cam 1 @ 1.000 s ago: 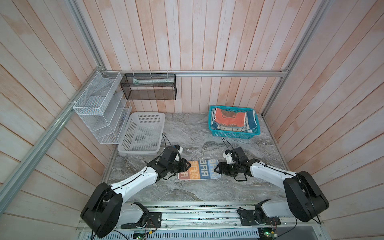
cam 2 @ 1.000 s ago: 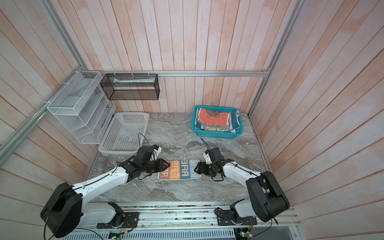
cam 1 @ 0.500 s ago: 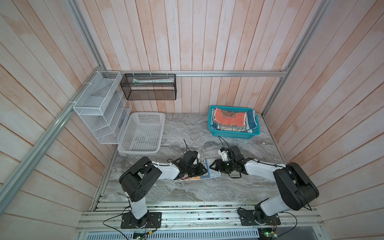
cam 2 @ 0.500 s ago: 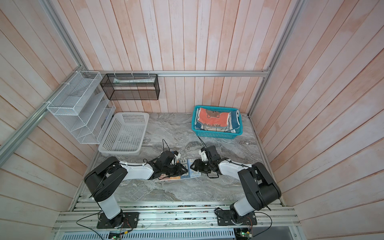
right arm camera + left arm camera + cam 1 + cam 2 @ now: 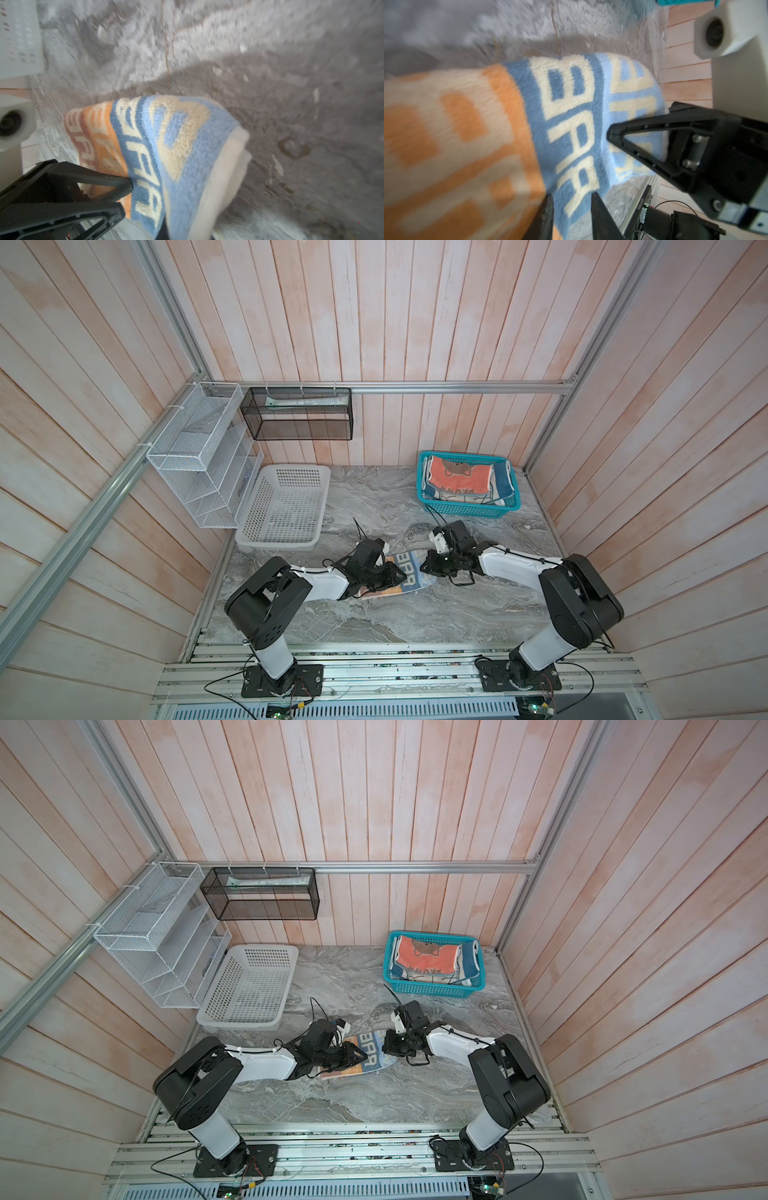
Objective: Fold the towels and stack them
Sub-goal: 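Grasp the folded striped towel with the right gripper while the left releases, then carry the striped towel onto the teal basket stack with the right gripper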
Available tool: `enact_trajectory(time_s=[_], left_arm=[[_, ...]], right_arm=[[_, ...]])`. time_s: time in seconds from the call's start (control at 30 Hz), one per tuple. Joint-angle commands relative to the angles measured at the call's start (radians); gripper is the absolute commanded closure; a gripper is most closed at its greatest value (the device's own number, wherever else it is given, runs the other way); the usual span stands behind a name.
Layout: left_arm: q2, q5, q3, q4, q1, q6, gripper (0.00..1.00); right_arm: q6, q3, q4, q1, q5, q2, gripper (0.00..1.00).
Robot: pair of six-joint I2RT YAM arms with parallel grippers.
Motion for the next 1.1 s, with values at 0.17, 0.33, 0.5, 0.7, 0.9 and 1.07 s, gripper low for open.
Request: enact_trajectory(time_s=[0.17, 0.33, 0.5, 0.7, 0.9, 1.07], left_arm=[[-0.106, -0.014, -0.006, -0.106, 0.160, 0.137, 0.65], [-0.079, 0.010, 0.019, -0.100, 0.224, 0.165, 0.65], [0.001, 0.071, 0.065, -0.098, 0.258, 0.191, 0.65], [0.079, 0.122, 0.112, -0.098, 0.288, 0.205, 0.65], [0.102, 0.130, 0.132, -0.107, 0.299, 0.226, 0.65], [0.110, 0.130, 0.135, -0.117, 0.309, 0.237, 0.65]], right_arm=[[-0.155, 0.479, -0.249, -0.027, 0.081, 0.190, 1.00], [-0.344, 1.004, -0.523, -0.063, 0.132, 0.437, 1.00], [-0.426, 1.607, -0.772, -0.186, 0.128, 0.705, 1.00], [-0.389, 1.830, -0.805, -0.330, 0.046, 0.798, 1.00], [-0.390, 1.500, -0.644, -0.460, 0.046, 0.641, 1.00], [-0.450, 1.598, -0.726, -0.517, 0.090, 0.731, 1.00]])
